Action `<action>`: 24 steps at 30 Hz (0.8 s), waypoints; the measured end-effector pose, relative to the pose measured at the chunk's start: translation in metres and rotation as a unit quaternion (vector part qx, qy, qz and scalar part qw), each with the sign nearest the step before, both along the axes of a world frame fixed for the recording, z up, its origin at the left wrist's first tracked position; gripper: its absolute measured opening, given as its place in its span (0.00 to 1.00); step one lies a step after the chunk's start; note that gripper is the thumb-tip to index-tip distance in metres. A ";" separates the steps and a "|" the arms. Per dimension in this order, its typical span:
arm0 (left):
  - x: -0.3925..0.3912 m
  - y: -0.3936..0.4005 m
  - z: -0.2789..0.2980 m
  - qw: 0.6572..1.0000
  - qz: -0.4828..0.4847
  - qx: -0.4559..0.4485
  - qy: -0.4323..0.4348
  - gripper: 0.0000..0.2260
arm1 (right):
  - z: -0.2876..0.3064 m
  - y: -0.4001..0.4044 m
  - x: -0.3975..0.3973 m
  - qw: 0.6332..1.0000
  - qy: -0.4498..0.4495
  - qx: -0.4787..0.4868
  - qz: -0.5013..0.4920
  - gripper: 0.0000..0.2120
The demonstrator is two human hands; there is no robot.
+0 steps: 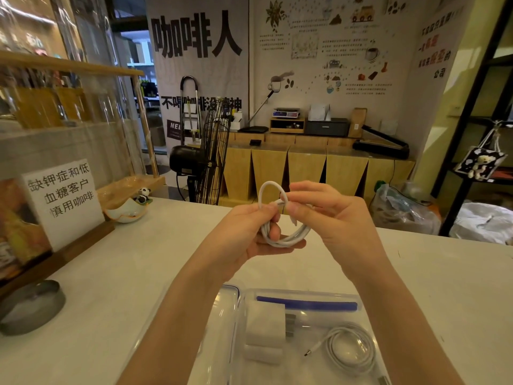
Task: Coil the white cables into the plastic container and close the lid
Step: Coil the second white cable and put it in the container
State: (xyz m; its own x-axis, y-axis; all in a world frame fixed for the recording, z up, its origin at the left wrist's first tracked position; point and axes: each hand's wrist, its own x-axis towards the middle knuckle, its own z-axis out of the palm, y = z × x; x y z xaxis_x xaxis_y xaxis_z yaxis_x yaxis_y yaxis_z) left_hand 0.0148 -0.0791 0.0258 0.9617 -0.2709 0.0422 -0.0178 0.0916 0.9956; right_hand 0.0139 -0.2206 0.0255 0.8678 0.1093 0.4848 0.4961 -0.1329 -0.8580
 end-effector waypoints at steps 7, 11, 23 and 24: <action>0.000 -0.001 -0.002 1.000 0.013 -0.011 -0.019 0.12 | -0.004 0.004 0.000 0.993 -0.043 0.015 -0.108 0.15; -0.001 -0.001 0.000 0.999 0.019 -0.012 -0.034 0.13 | 0.000 0.001 -0.001 0.997 0.073 0.003 -0.013 0.13; -0.001 0.004 -0.001 0.994 -0.042 -0.100 0.034 0.12 | -0.001 -0.007 0.009 0.913 0.279 0.241 0.175 0.13; -0.001 0.005 0.000 0.990 -0.056 -0.125 0.044 0.10 | -0.001 -0.007 0.010 0.899 0.291 0.268 0.188 0.13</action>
